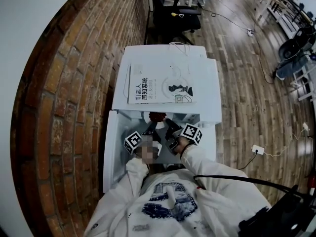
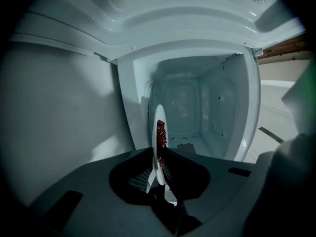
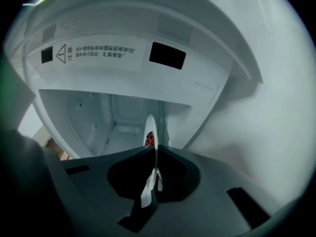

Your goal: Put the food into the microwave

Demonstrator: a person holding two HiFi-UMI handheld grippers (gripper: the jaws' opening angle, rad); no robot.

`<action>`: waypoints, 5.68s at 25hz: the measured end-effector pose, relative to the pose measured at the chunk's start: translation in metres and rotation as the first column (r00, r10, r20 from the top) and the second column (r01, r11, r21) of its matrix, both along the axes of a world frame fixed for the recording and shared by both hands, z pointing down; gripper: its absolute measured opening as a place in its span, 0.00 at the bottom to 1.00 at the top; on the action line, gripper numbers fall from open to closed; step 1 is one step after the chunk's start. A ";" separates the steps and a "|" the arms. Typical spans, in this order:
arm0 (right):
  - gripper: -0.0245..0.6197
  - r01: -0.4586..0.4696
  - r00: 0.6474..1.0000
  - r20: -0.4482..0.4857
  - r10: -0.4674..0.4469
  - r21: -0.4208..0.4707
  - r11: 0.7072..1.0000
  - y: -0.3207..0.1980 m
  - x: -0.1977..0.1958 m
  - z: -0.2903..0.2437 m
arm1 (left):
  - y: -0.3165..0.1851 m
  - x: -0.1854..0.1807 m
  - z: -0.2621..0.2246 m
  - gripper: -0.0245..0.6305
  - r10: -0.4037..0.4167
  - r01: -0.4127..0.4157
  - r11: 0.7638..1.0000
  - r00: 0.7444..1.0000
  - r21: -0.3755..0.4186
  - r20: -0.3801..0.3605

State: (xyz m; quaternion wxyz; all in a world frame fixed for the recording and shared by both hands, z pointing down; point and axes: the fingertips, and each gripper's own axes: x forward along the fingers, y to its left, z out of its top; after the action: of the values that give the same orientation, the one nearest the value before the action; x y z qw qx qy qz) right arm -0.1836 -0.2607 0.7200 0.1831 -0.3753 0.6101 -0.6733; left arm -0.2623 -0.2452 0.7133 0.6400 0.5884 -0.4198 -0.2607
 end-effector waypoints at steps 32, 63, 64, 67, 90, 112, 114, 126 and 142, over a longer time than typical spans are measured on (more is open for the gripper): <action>0.08 0.014 1.000 -0.003 -0.014 -0.017 1.000 -0.008 -0.005 0.001 | 0.023 0.010 -0.005 0.07 -0.009 0.008 1.000 0.997 -0.011 -0.079; 0.14 0.034 0.999 0.026 -0.034 -0.004 0.999 0.013 0.007 -0.007 | -0.024 0.003 0.003 0.07 -0.091 0.088 0.994 0.994 -0.061 -0.052; 0.14 0.032 0.999 0.026 -0.032 -0.004 0.999 0.013 0.007 -0.007 | -0.024 0.003 0.002 0.07 -0.091 0.088 0.994 0.995 -0.061 -0.051; 0.14 0.034 0.999 0.026 -0.034 -0.003 0.999 0.014 0.007 -0.007 | -0.024 0.002 0.000 0.07 -0.092 0.090 0.994 0.995 -0.057 -0.048; 0.10 0.235 0.966 -0.152 -0.211 0.163 0.958 0.061 0.033 -0.086 | 0.035 0.028 -0.089 0.07 0.053 -0.106 0.983 0.944 0.150 0.325; 0.06 0.625 0.616 -0.785 0.071 0.541 0.563 0.101 0.118 -0.287 | 0.097 0.087 -0.299 0.05 -0.238 -0.441 0.794 0.406 0.418 0.882; 0.06 0.633 0.605 -0.791 0.088 0.545 0.549 0.101 0.120 -0.290 | 0.098 0.092 -0.301 0.05 -0.254 -0.446 0.791 0.384 0.419 0.888; 0.06 0.629 0.608 -0.788 0.096 0.552 0.547 0.091 0.133 -0.291 | 0.085 0.107 -0.300 0.05 -0.262 -0.456 0.789 0.357 0.412 0.897; 0.06 0.631 0.621 -0.780 0.081 0.558 0.538 0.082 0.129 -0.291 | 0.078 0.108 -0.298 0.05 -0.252 -0.463 0.795 0.337 0.393 0.907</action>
State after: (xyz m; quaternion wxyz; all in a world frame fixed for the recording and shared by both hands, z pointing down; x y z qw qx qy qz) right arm -0.0546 -0.1785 0.4289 -0.0507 -0.3721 0.9168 -0.1361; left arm -0.1541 -0.1670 0.4154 0.0777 0.8229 -0.5603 0.0527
